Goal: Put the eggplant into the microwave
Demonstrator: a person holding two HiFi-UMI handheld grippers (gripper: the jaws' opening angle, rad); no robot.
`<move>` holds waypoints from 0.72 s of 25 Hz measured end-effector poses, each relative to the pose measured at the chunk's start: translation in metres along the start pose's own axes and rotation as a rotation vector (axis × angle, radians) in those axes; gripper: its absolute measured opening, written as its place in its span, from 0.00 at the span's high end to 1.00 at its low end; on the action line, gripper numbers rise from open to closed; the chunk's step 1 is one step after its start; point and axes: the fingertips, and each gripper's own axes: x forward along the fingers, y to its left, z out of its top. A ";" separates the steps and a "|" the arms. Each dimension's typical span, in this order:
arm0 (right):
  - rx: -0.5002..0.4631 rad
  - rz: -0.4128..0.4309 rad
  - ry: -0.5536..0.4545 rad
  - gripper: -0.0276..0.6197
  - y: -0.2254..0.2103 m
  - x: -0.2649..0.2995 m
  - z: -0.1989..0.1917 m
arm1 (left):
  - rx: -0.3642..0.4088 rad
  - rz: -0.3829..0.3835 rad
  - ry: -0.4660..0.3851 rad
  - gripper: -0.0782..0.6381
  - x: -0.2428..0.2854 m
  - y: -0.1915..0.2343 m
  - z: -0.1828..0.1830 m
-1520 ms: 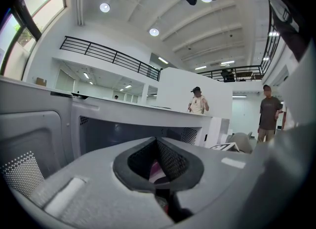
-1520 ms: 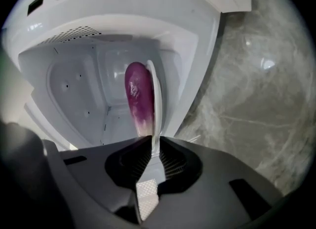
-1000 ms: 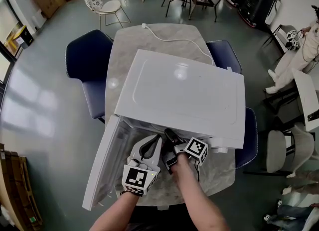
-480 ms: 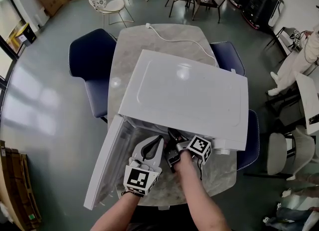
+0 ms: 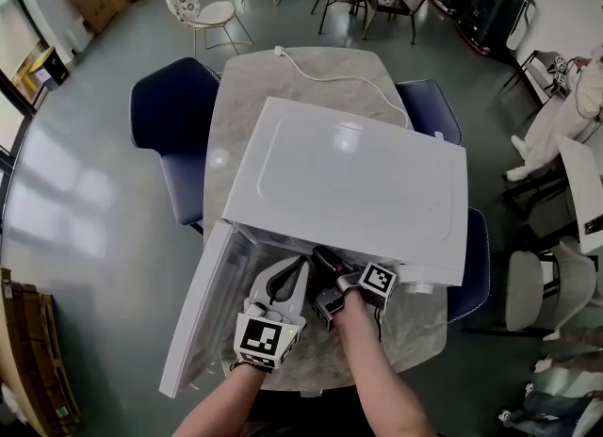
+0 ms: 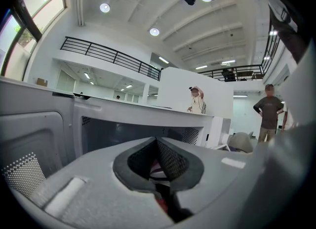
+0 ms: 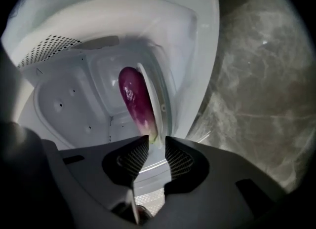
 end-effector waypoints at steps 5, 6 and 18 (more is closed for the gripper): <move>-0.005 -0.010 0.067 0.81 -0.001 -0.001 -0.014 | 0.000 0.001 0.004 0.88 0.003 0.001 0.000; -0.013 -0.015 0.068 0.81 -0.001 -0.002 -0.016 | 0.001 -0.001 0.004 0.88 0.004 0.000 0.000; -0.119 -0.020 0.024 0.95 0.001 0.005 -0.001 | 0.006 -0.001 0.015 0.88 0.002 0.001 -0.001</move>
